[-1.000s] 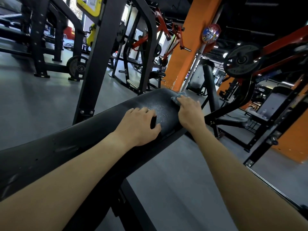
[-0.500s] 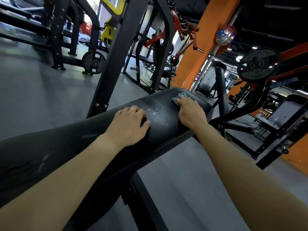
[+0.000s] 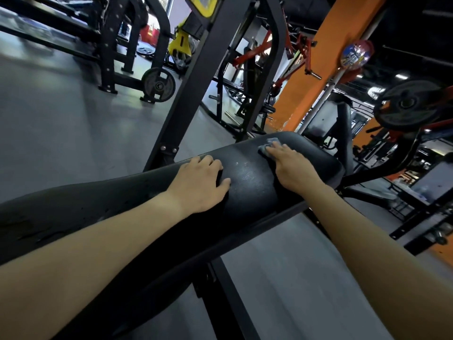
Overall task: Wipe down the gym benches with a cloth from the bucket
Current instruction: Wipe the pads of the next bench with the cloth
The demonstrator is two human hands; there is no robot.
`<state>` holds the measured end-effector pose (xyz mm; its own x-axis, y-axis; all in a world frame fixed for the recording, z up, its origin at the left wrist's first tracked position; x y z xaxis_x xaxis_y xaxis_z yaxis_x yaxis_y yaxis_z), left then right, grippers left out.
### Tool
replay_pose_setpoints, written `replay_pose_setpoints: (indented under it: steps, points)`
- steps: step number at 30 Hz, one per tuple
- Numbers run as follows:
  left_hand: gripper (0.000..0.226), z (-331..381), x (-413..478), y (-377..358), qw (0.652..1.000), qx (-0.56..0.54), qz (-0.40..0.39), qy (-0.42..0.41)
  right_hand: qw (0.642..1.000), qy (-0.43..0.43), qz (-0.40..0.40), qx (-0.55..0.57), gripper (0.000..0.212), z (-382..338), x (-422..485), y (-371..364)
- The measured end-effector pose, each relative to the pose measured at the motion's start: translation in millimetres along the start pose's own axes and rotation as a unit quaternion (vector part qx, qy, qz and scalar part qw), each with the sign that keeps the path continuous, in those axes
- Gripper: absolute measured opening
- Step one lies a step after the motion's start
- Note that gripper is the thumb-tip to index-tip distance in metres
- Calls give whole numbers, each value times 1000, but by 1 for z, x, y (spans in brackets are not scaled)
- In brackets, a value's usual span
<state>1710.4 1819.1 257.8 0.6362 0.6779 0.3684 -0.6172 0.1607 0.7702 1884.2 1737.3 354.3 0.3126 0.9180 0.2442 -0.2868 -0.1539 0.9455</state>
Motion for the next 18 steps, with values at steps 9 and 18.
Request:
replay_pose_setpoints:
  steps: [9, 18]
  points:
    - [48, 1, -5, 4, 1000, -7, 4, 4, 992, 114, -28, 36, 63, -89, -9, -30]
    - [49, -20, -8, 3, 999, -9, -21, 36, 999, 32, -30, 11, 61, -38, 33, -20]
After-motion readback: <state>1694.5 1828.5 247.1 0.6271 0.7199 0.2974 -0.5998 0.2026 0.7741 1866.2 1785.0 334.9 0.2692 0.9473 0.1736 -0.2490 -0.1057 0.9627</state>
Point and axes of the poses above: each hand's wrist, its own x-axis towards the middle knuckle, its own y-axis out of the back of the hand, z = x × y, the point moved 9 cm from there along x, towards the middle knuckle, and after that the axes turned 5 degrees about y, right-handed, at the moved point
